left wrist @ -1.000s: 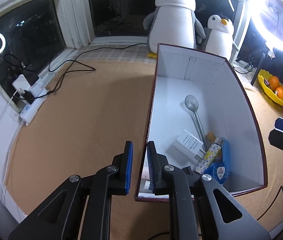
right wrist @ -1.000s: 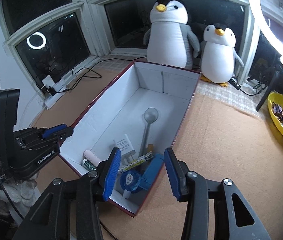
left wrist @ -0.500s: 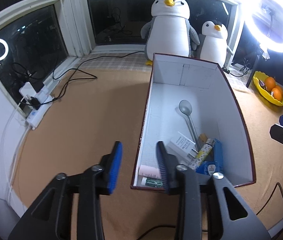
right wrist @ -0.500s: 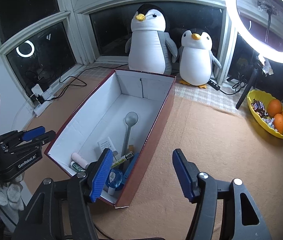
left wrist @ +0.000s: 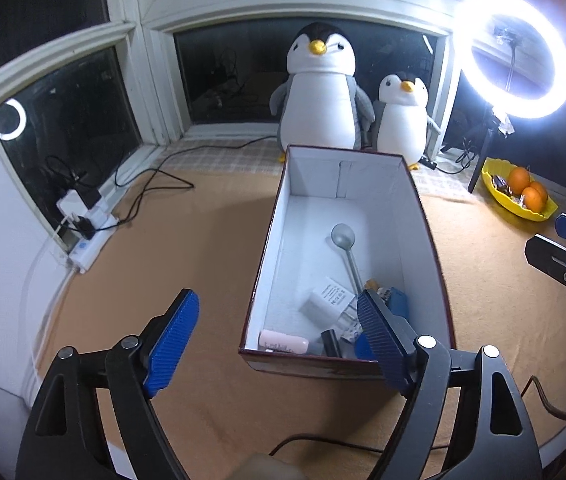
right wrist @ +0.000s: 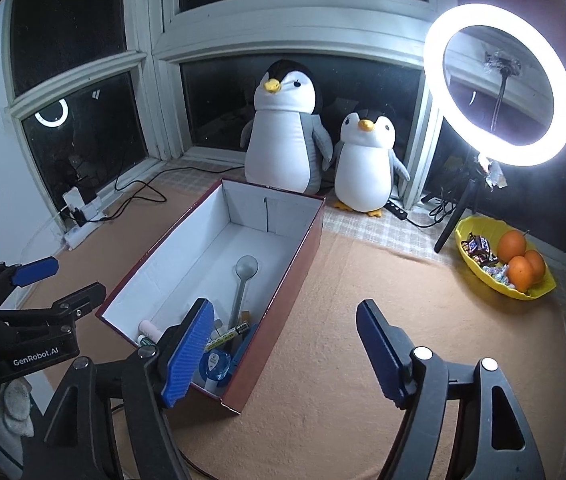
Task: Organize rigid objects
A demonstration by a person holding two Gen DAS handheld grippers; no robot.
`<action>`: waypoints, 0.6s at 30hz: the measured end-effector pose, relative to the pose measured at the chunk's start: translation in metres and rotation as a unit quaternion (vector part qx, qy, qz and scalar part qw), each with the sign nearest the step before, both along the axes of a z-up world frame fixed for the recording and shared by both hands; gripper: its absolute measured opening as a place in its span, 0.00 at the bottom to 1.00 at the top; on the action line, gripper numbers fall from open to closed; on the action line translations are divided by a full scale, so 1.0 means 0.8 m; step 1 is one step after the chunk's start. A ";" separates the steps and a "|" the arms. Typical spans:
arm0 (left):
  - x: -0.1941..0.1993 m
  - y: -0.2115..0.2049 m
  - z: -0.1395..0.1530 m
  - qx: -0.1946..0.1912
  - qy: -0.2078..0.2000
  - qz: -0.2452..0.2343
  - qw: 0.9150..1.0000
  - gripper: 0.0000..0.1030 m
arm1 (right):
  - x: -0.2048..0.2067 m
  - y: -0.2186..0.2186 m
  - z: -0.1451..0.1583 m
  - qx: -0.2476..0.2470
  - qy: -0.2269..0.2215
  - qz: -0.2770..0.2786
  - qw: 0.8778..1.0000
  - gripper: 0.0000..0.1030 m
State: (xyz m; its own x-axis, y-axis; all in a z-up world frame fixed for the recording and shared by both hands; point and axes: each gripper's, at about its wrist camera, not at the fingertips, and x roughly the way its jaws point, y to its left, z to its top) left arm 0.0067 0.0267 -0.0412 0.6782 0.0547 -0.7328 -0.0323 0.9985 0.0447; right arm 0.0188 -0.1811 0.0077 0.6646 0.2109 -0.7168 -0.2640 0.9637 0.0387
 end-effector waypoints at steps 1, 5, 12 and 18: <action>-0.003 -0.002 0.003 0.000 -0.001 0.003 1.000 0.80 | -0.002 -0.002 0.002 0.000 -0.003 -0.002 1.000 0.70; -0.015 -0.006 0.012 -0.005 -0.008 0.003 1.000 0.80 | -0.013 -0.010 0.008 -0.008 -0.015 -0.012 1.000 0.75; -0.018 -0.006 0.015 -0.007 -0.008 0.008 1.000 0.80 | -0.020 -0.021 -0.002 -0.002 -0.002 -0.027 1.000 0.77; -0.017 -0.007 0.015 -0.005 -0.009 0.006 1.000 0.80 | -0.022 -0.024 -0.001 -0.004 -0.005 -0.035 0.999 0.77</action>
State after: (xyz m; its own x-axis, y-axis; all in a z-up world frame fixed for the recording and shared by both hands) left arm -0.0068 0.0214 -0.0295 0.6906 0.0554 -0.7211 -0.0454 0.9984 0.0333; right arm 0.0009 -0.2000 0.0068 0.6843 0.1580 -0.7119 -0.1956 0.9802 0.0295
